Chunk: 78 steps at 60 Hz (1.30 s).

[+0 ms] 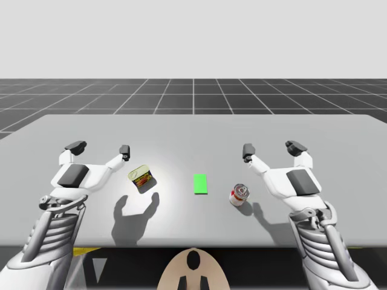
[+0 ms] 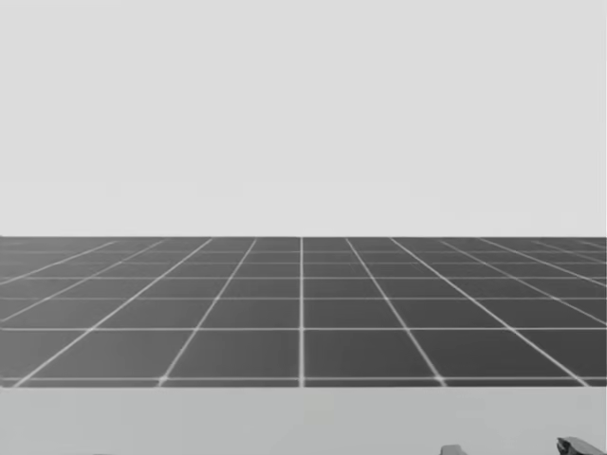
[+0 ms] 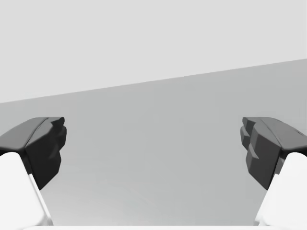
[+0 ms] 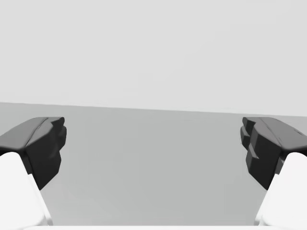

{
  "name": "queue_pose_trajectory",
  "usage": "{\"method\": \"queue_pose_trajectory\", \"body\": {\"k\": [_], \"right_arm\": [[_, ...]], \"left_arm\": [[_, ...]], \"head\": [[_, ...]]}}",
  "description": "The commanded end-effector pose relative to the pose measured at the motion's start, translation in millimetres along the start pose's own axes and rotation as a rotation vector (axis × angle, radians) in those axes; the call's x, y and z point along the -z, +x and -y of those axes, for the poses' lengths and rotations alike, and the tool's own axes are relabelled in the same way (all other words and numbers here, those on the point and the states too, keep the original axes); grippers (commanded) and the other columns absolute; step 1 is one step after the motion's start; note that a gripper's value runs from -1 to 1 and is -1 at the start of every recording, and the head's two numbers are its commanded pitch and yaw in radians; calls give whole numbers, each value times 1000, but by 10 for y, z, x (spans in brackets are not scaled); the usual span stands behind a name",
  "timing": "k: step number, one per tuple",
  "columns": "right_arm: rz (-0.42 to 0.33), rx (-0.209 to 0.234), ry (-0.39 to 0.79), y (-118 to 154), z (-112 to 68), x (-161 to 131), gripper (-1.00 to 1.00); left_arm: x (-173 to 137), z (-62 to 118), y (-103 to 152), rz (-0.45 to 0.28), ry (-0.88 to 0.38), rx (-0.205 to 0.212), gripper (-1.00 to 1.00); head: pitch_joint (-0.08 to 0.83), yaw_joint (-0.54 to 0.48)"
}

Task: Look at the card. If it is red, pick the object on the left. If it is green, pick the object on the right.

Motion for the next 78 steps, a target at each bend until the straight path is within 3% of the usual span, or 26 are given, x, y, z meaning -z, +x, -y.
{"method": "queue_pose_trajectory", "body": {"k": [1,10,15,46,58,78], "right_arm": [[-2,22,-39,-17,-41,-20,-1000],[-1,11,-24,3,-42,-17,-1000],[-5,10,-28,-12,-23,-1,-1000],[-18,3,-13,-57,-40,18,-1000],[-23,3,-9,-59,-46,14,-1000],[-26,3,-6,-58,-59,14,-1000]], "left_arm": [[1,-3,0,0,-1,2,-1000],[3,-1,-2,-1,0,2,-1000],[3,0,-1,-1,0,2,-1000],[6,9,-8,-2,-5,9,-1000],[2,17,-4,0,-8,13,-1000],[-8,17,13,4,-11,9,-1000]], "head": [[-52,-3],[-31,-1],[24,-1],[522,-26],[655,-24],[721,-31]]}}
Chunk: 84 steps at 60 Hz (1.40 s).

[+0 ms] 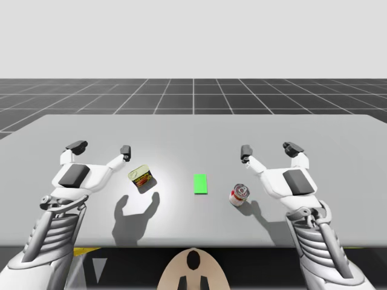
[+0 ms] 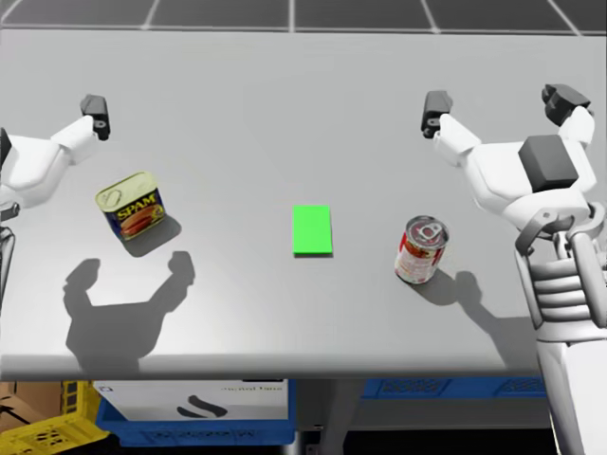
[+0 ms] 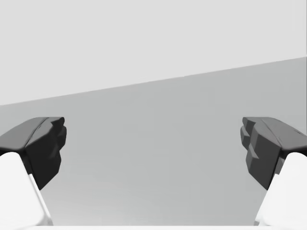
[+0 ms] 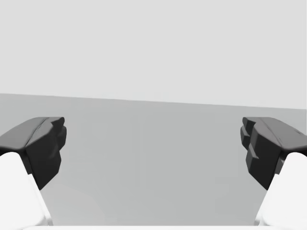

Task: Look at the card. If it is red, pick the object on the left. If it is green, pick the object on the right.

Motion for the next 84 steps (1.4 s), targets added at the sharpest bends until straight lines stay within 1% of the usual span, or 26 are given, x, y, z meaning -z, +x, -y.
{"method": "queue_pose_trajectory", "body": {"k": [1,7,13,14,18,19,30,34,38,47,52,56,58,60,63,64,66,68,69,70,73,75,78,84], "right_arm": [[-2,14,1,-5,-31,-6,-1000],[0,16,1,5,-32,-9,-1000],[2,16,2,8,-34,-11,-1000],[1,17,2,6,-35,-10,-1000],[0,15,2,2,-38,-9,-1000],[0,15,2,0,-41,-9,-1000],[0,15,4,-1,-50,-9,-1000],[0,16,4,0,-50,-9,-1000],[-1,18,4,-3,-52,-12,-1000],[-5,25,7,0,-63,-18,-1000],[-11,48,13,40,-92,-72,-1000],[-27,23,20,96,-124,-160,-1000],[-36,31,48,135,-149,-234,-1000],[-56,16,37,155,-184,-297,-1000],[-66,10,48,167,-215,-378,-1000],[-77,-11,60,160,-238,-455,-1000],[-69,-21,65,154,-246,-503,-1000],[-66,-21,77,139,-254,-581,-1000],[-78,-10,94,126,-260,-640,-1000],[-81,-12,96,120,-265,-672,-1000],[-90,21,87,91,-284,-789,-1000],[-114,16,116,62,-285,-902,-1000],[-117,14,129,21,-300,-978,-1000],[-129,18,176,-141,-356,-1174,-1000]], "left_arm": [[-8,2,10,2,0,-2,-1000],[-10,4,11,2,0,-2,-1000],[-11,4,11,2,0,-2,-1000],[-10,4,11,2,-1,-2,-1000],[-10,4,11,2,0,-2,-1000],[-7,0,16,7,-3,-6,-1000],[-14,1,25,9,-3,-9,-1000],[-22,4,27,9,-2,-10,-1000],[-29,5,28,9,-1,-11,-1000],[-35,4,27,7,-1,-13,-1000],[-38,3,26,4,0,-19,-1000],[-39,3,22,0,1,-23,-1000],[-40,6,22,-1,1,-24,-1000],[-42,9,18,-3,1,-24,-1000],[-41,12,14,-4,0,-24,-1000],[-41,16,8,-6,-1,-23,-1000],[-39,17,5,-7,-1,-23,-1000],[-38,21,1,-8,-2,-22,-1000],[-37,22,-2,-9,-2,-22,-1000],[-37,23,-3,-10,-2,-22,-1000],[-35,28,-9,-11,-4,-21,-1000],[-33,31,-13,-13,-4,-20,-1000],[-30,31,-14,-13,-5,-20,-1000],[-31,36,-14,-13,-6,-21,-1000]], "head": [[720,-31],[718,-43],[722,-84],[726,-107],[730,-138],[735,-162],[761,-261],[765,-283],[767,-299],[762,-296],[754,-290],[750,-284],[750,-283],[752,-283],[755,-284],[759,-285],[760,-285],[764,-285],[765,-286],[766,-286],[769,-287],[771,-288],[771,-287],[774,-283]]}}
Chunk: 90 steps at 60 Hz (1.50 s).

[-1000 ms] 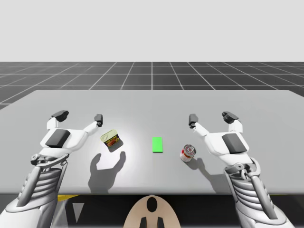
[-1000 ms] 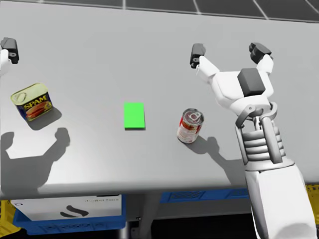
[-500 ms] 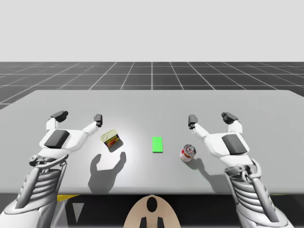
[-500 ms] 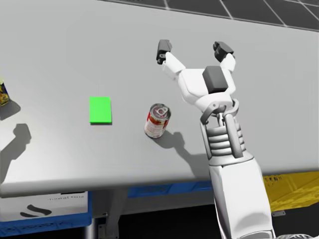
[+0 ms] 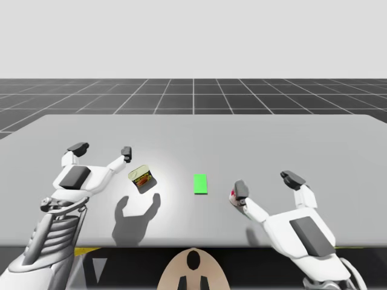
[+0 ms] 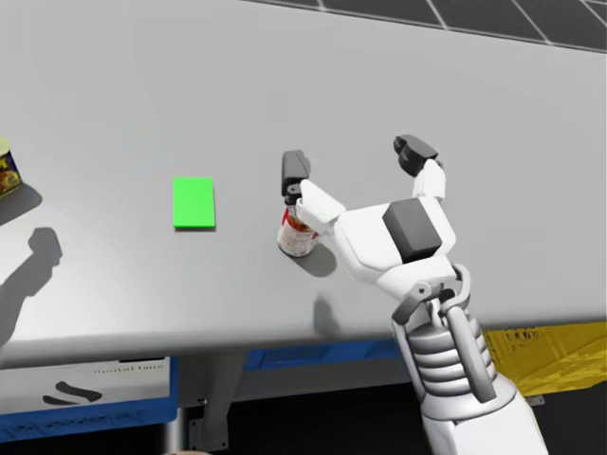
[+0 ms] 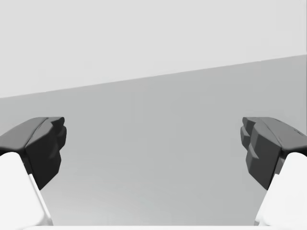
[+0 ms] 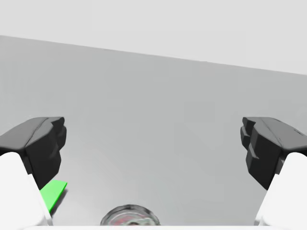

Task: Look at the card. If it is red, pick the object on the left. If it is green, pick the object on the right.

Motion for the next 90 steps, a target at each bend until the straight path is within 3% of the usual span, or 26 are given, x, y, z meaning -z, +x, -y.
{"method": "queue_pose_trajectory", "body": {"k": [1,15,21,27,29,49,65,67,68,69,70,81,90], "right_arm": [[-37,40,55,-258,-168,-318,-1000],[-86,85,63,-747,-193,-328,-1000],[-110,83,61,-869,-205,-257,-1000],[-132,90,54,-949,-189,-168,-1000],[-154,114,44,-1003,-162,-93,-1000],[-257,186,29,-1166,-88,281,-1000],[-276,145,56,-1200,-141,390,-1000],[-274,136,43,-1203,-141,379,-762],[-273,136,46,-1203,-138,375,-388],[-274,136,44,-1206,-139,374,856],[-275,138,44,-1206,-138,372,938],[-294,142,36,-1209,-130,364,1000],[-296,144,41,-1216,-125,357,1000]], "left_arm": [[6,6,-7,-2,-3,-1,-1000],[20,8,-16,-2,-8,0,-1000],[18,6,-13,-1,-8,-2,-1000],[17,7,-13,-1,-9,-2,-1000],[16,6,-12,-1,-9,-3,-1000],[14,3,-10,0,-9,-4,-1000],[11,8,-5,0,-11,-9,-1000],[10,9,-4,0,-11,-8,-1000],[9,10,-4,0,-11,-8,-1000],[9,12,-5,0,-12,-8,-1000],[10,11,-4,0,-12,-8,-1000],[13,16,-10,-3,-13,-7,-1000],[15,29,-18,-5,-13,-4,-1000]], "head": [[774,-283],[774,-288],[776,-284],[776,-281],[776,-280],[771,-277],[763,-286],[763,-286],[763,-287],[763,-288],[762,-289],[741,-294],[641,-291]]}}
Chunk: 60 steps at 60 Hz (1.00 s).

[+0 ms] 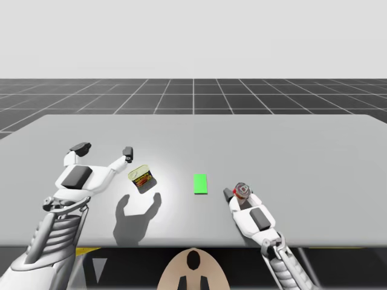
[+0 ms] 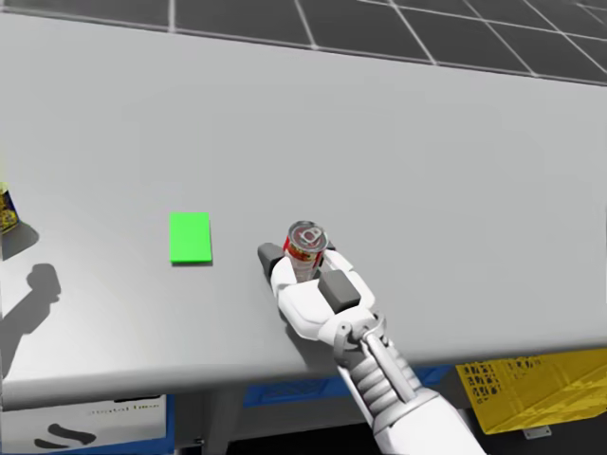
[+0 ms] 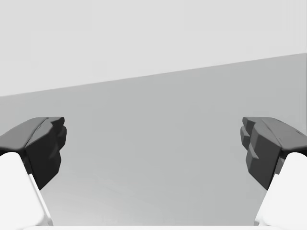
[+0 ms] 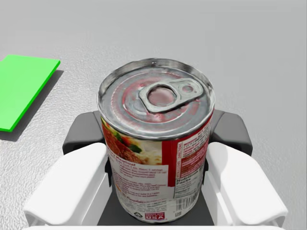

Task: Look at the card. If it is red, pick the object on the left. If it is green, pick the object on the right.

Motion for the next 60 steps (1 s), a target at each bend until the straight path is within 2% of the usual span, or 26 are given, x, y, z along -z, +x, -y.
{"method": "queue_pose_trajectory", "body": {"k": [1,16,24,31,36,44,47,52,60], "right_arm": [[-20,35,-12,-61,-40,1,1000],[-14,28,-4,-75,-36,-1,982],[-2,22,-6,-77,-41,-7,990],[14,20,-10,-56,-41,-16,997],[45,19,-6,66,-66,-84,1000],[148,-57,6,457,-160,-284,990],[181,-62,13,604,-188,-353,1000],[270,-112,10,911,-234,-490,988],[358,-156,17,1242,-295,-634,997]], "left_arm": [[1,11,-8,-3,-1,2,-1000],[13,16,-22,-8,1,5,-1000],[16,14,-25,-9,1,5,-1000],[16,14,-25,-9,1,5,-1000],[16,14,-25,-9,1,5,-1000],[24,8,-24,-10,4,4,-1000],[25,10,-27,-11,4,5,-1000],[29,7,-30,-12,4,6,-1000],[34,8,-31,-14,4,5,-1000]], "head": [[623,-292],[382,-315],[320,-323],[303,-328],[297,-335],[289,-345],[288,-350],[283,-358],[278,-359]]}}
